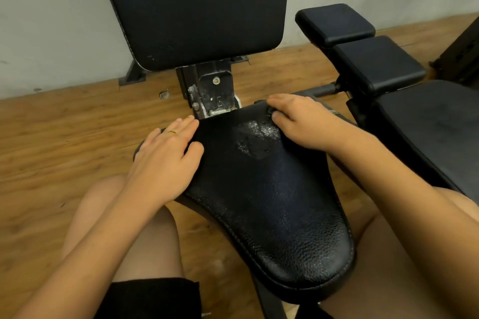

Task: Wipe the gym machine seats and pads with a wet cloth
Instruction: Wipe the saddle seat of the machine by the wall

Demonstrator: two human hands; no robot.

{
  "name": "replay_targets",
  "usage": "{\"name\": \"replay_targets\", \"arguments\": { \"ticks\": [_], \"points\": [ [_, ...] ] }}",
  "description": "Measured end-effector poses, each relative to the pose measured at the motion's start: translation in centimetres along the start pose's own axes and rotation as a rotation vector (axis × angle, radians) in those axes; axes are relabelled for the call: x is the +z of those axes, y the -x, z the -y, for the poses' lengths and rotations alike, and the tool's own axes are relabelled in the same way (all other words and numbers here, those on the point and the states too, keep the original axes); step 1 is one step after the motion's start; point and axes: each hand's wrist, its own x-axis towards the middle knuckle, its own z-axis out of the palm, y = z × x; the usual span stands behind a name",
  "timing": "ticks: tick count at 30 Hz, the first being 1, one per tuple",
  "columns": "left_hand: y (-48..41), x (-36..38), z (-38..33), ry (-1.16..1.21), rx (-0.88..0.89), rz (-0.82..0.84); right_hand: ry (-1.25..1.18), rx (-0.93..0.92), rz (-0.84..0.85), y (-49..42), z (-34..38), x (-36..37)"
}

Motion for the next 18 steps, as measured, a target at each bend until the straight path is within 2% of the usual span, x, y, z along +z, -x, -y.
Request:
{"name": "replay_targets", "arguments": {
  "ticks": [5, 8, 12, 15, 18],
  "points": [
    [0.1, 0.2, 0.0, 0.017, 0.005, -0.028, -0.065, -0.121, 0.018, 9.1, 3.4, -1.9],
    [0.2, 0.3, 0.3, 0.025, -0.001, -0.026, -0.05, -0.068, -0.018, 11.4, 4.6, -1.2],
    [0.0, 0.1, 0.4, 0.027, -0.016, -0.033, -0.028, -0.02, -0.065, 5.5, 3.6, 0.1],
    [-0.1, -0.1, -0.1, 0.026, -0.015, -0.026, 0.004, 0.135, -0.04, -1.0, 1.1, 0.8],
    [0.1, -0.1, -0.3, 0.03, -0.016, -0.026, 0.05, 0.147, -0.077, -1.5, 1.0, 1.0]
  ]
}}
